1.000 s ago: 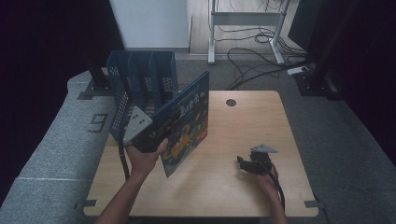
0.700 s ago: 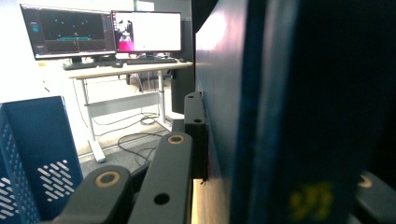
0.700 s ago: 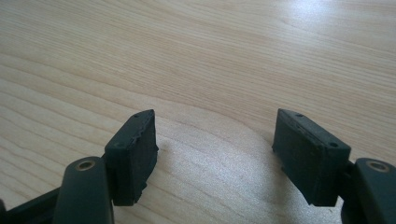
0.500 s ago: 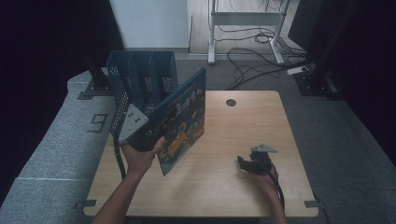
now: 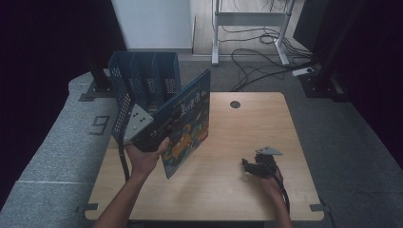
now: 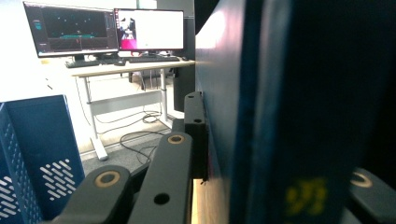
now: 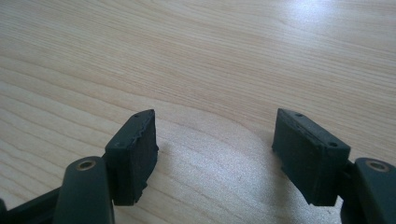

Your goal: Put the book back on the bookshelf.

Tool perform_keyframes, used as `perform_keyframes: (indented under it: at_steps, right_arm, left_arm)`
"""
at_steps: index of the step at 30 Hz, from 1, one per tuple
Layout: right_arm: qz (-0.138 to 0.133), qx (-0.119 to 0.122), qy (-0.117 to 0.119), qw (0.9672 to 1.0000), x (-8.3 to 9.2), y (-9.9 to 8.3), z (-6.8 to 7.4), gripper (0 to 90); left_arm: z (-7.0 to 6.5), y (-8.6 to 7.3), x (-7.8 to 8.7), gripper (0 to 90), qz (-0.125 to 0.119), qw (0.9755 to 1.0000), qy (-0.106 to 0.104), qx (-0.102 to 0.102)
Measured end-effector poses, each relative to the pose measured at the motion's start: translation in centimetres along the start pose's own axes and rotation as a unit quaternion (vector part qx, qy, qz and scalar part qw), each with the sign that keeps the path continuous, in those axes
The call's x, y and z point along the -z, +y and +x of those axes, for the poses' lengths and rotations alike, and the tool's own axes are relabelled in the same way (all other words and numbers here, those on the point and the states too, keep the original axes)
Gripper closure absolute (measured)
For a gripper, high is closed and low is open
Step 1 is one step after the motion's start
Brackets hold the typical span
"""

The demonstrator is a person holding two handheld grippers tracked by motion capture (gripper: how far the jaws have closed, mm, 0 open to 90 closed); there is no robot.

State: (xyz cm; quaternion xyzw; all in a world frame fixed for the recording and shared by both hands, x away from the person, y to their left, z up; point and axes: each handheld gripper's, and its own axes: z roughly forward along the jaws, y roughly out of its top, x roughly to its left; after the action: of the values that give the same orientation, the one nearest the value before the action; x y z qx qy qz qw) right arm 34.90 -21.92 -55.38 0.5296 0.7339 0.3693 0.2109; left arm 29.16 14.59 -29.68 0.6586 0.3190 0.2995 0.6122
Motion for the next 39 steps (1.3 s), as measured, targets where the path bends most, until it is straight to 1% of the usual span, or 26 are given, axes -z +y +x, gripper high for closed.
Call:
perform_keyframes:
  at_steps: [6, 17, 21, 22, 26, 30, 39]
  right_arm:
    - [-0.001, 0.000, -0.001, 1.0000, 0.0, 0.0, 0.0, 29.7]
    - [-0.001, 0.000, -0.005, 1.0000, 0.0, 0.0, 0.0, 29.6]
    - [0.000, 0.000, -0.007, 1.0000, 0.0, 0.0, 0.0, 29.5]
    - [0.001, 0.001, -0.007, 1.0000, 0.0, 0.0, 0.1, 29.5]
    - [0.002, 0.005, -0.010, 0.9999, -0.1, 0.0, 0.2, 29.3]
    - [0.004, 0.012, -0.016, 0.9998, -0.1, 0.0, 0.3, 28.8]
    - [0.007, 0.022, -0.025, 0.9994, -0.2, 0.1, 0.6, 27.8]
  left_arm:
    - [0.3, -0.1, -0.1, 82.1, 0.006, 1.0000, 0.002, 0.002]
    - [1.1, -0.7, -0.3, 82.1, 0.019, 0.9995, -0.001, 0.025]
    - [1.0, -0.8, -0.2, 82.1, 0.012, 0.9997, 0.003, 0.020]
    - [0.9, -0.8, -0.2, 82.1, 0.013, 0.9998, 0.004, 0.015]
    - [0.7, -0.8, -0.3, 82.1, 0.016, 0.9998, 0.003, 0.010]
    - [0.6, -0.9, -0.5, 82.1, 0.020, 0.9997, -0.002, 0.014]
    - [0.4, -1.5, -1.1, 82.0, 0.032, 0.9994, -0.004, 0.016]
